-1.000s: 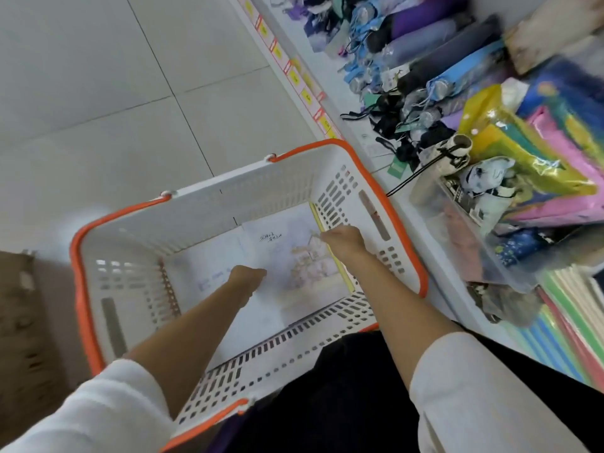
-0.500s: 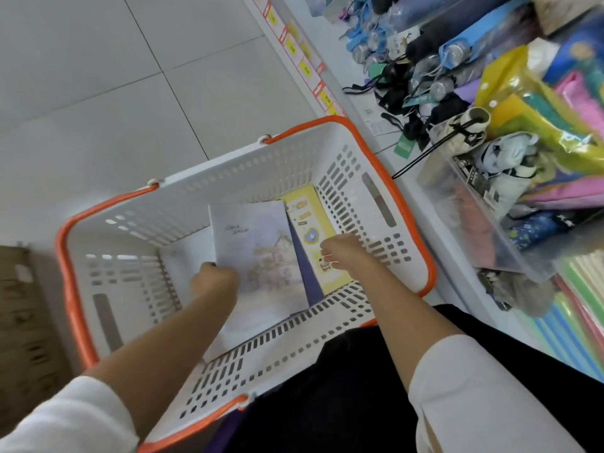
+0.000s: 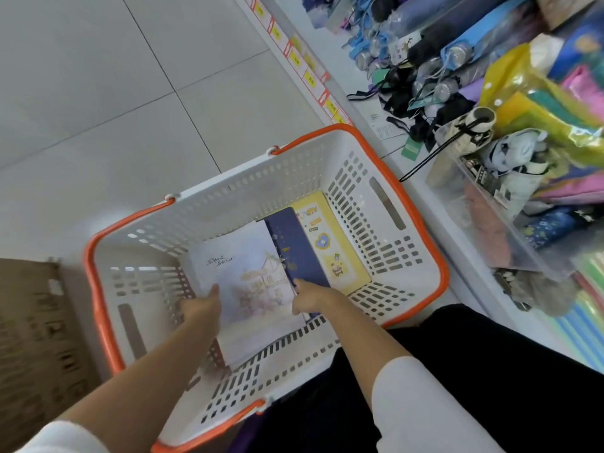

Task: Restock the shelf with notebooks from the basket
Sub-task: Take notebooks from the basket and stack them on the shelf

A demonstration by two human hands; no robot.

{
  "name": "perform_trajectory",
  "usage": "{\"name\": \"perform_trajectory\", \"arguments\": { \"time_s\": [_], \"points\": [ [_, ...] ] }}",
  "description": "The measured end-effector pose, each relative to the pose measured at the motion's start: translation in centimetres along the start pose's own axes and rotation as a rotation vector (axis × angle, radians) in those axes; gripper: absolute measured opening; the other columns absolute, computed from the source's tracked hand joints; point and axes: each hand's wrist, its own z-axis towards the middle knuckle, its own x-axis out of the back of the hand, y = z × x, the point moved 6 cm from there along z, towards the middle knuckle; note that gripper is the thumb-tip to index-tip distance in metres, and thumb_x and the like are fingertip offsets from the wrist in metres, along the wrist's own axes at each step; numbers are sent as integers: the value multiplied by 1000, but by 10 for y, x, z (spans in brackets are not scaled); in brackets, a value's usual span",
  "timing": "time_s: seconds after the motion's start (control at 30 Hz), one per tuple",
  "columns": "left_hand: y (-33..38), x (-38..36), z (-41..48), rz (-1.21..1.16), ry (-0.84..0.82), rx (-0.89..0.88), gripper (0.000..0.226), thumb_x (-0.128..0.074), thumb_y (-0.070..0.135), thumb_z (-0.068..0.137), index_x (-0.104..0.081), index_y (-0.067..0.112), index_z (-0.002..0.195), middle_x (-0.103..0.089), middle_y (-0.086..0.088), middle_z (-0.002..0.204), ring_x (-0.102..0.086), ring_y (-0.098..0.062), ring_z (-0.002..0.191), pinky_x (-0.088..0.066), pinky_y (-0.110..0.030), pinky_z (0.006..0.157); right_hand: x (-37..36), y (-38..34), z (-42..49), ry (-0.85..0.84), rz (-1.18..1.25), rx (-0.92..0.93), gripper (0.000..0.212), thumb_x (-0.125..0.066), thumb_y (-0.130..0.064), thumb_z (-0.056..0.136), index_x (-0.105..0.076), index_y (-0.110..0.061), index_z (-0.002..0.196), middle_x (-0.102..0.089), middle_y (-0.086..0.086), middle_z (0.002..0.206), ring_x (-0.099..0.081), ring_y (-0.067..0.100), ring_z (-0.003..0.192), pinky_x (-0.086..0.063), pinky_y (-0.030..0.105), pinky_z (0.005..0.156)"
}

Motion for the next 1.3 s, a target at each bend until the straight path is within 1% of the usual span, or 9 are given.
{"name": "perform_trajectory", "arguments": {
  "time_s": [0.23, 0.47, 0.57, 0.67, 0.8, 0.97, 1.13, 1.23, 1.3],
  "points": [
    [15, -2, -10, -90, -142, -42, 56, -52, 39, 95, -46, -4, 131, -55, -19, 128, -54, -37, 118, -42, -47, 104, -5, -8, -14, -102, 101, -3, 83, -56, -5, 93, -4, -23, 155, -2, 0, 163, -13, 29, 148, -31, 49, 112],
    [40, -3, -40, -222, -170, -157, 45, -47, 31, 100, -48, -2, 131, -58, -20, 121, -55, -38, 113, -44, -42, 90, 32, -26, -40, 259, 584, 172, 66, -55, -17, 94, -25, -13, 152, -22, 4, 159, -27, 26, 143, -31, 39, 110],
    [56, -3, -55, -270, -184, -208, 47, -46, 32, 100, -44, 1, 134, -55, -17, 127, -52, -38, 116, -43, -41, 97, 51, -15, -56, 385, 667, 178, 63, -56, -18, 93, -30, -10, 150, -27, 11, 156, -34, 31, 139, -34, 40, 108],
    [71, -1, -71, -252, -245, -212, 53, -46, 40, 98, -47, 0, 133, -53, -19, 129, -52, -39, 116, -43, -49, 101, 57, -1, -71, 353, 687, 114, 69, -57, -33, 91, -28, -14, 150, -30, 4, 155, -36, 28, 138, -35, 38, 107],
    [98, -2, -97, -373, -428, -246, 47, -47, 33, 98, -49, 0, 130, -56, -15, 117, -56, -35, 104, -47, -42, 86, 67, 21, -91, 293, 666, 102, 84, -61, -63, 73, -43, -21, 143, -45, 6, 145, -48, 26, 127, -40, 43, 107],
    [133, 8, -136, -476, -528, -356, 37, -45, 28, 97, -56, 2, 122, -60, -13, 105, -57, -31, 91, -48, -41, 82, 79, 10, -172, 296, 752, 200, 38, -55, -29, 97, -55, -11, 130, -65, 5, 119, -64, 16, 96, -53, 26, 73],
    [168, 18, -193, -524, -604, -475, 29, -42, 19, 98, -55, 5, 119, -62, -15, 105, -56, -26, 85, -47, -41, 86, 108, 9, -260, 505, 677, 291, 33, -57, -19, 94, -59, -3, 123, -67, 13, 113, -65, 25, 93, -52, 39, 85],
    [192, 27, -242, -549, -625, -583, 31, -42, 19, 98, -52, 0, 121, -58, -21, 116, -53, -27, 91, -46, -40, 85, 123, 11, -319, 627, 683, 400, 22, -56, -19, 95, -61, -8, 114, -69, 9, 101, -66, 21, 84, -55, 35, 77],
    [209, 35, -281, -555, -649, -663, 35, -42, 20, 96, -52, 1, 124, -58, -19, 119, -55, -29, 98, -46, -40, 93, 133, 18, -361, 763, 660, 459, 29, -59, -19, 94, -57, -8, 121, -69, 9, 108, -68, 22, 90, -57, 36, 80]
  ]
}}
